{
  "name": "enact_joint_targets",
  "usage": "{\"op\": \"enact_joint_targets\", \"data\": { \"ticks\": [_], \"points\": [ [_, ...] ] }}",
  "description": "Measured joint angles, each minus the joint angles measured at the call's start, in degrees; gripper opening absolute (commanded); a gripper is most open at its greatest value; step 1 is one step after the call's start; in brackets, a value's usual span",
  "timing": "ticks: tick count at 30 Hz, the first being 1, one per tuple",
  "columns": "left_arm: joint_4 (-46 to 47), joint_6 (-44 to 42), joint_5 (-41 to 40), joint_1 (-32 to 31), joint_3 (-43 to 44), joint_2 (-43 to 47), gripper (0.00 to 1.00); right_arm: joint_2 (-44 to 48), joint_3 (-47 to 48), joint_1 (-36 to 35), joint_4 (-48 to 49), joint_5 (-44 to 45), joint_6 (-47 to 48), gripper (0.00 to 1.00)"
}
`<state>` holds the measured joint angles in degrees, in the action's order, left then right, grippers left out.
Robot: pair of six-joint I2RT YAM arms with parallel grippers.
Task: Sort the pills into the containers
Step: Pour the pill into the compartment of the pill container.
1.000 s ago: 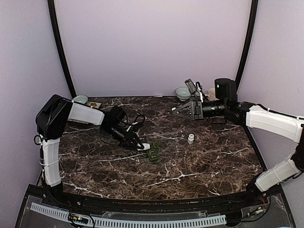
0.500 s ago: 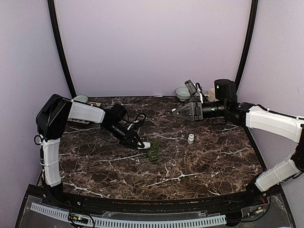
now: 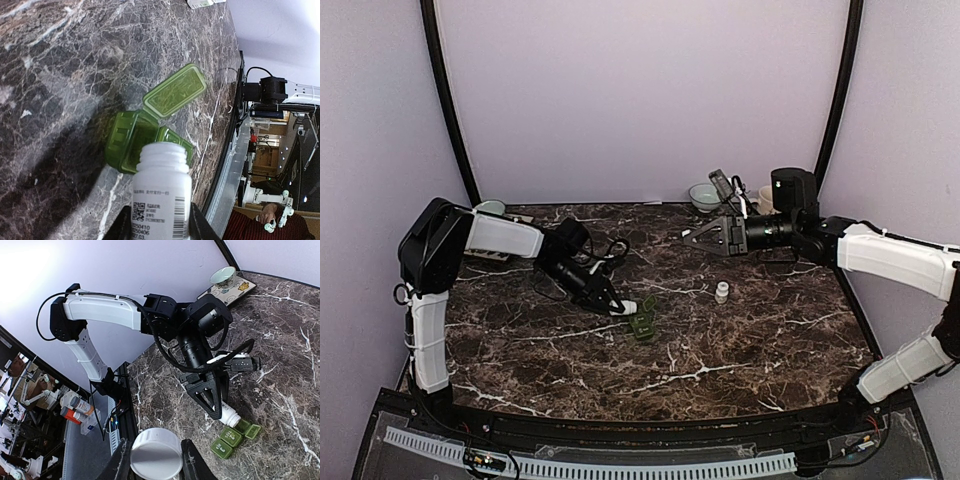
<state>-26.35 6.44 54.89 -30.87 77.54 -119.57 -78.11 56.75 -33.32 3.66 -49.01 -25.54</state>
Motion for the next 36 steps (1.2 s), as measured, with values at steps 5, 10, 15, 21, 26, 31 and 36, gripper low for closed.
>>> {"op": "enact_joint_targets", "data": {
  "ticks": [5, 10, 15, 21, 26, 31, 36],
  "points": [
    [-0.5, -0.2, -0.6, 0.0, 0.4, -0.2, 0.0, 0.0, 0.0, 0.0, 0.0, 0.0, 0.0, 0.22],
    [-1.0, -0.5, -1.3, -0.2, 0.9, -0.5, 0.0, 0.0, 0.0, 0.0, 0.0, 0.0, 0.0, 0.22],
    [-1.5, -0.9, -2.0, -0.2, 1.3, -0.5, 0.0, 0.0, 0.0, 0.0, 0.0, 0.0, 0.0, 0.22],
    [-2.8, -1.4, -2.7, -0.3, 2.2, -0.7, 0.0, 0.0, 0.0, 0.0, 0.2, 0.0, 0.0, 0.21],
    [-3.4, -1.6, -3.3, -0.3, 2.4, -0.8, 0.0, 0.0, 0.0, 0.0, 0.2, 0.0, 0.0, 0.21],
    [-4.0, -1.8, -3.7, -0.4, 3.3, -0.9, 0.0, 0.0, 0.0, 0.0, 0.2, 0.0, 0.1, 0.21],
    [-4.9, -2.3, -4.5, -0.7, 4.5, -1.1, 0.0, 0.0, 0.0, 0.0, 0.2, 0.0, 0.2, 0.21]
  ]
}}
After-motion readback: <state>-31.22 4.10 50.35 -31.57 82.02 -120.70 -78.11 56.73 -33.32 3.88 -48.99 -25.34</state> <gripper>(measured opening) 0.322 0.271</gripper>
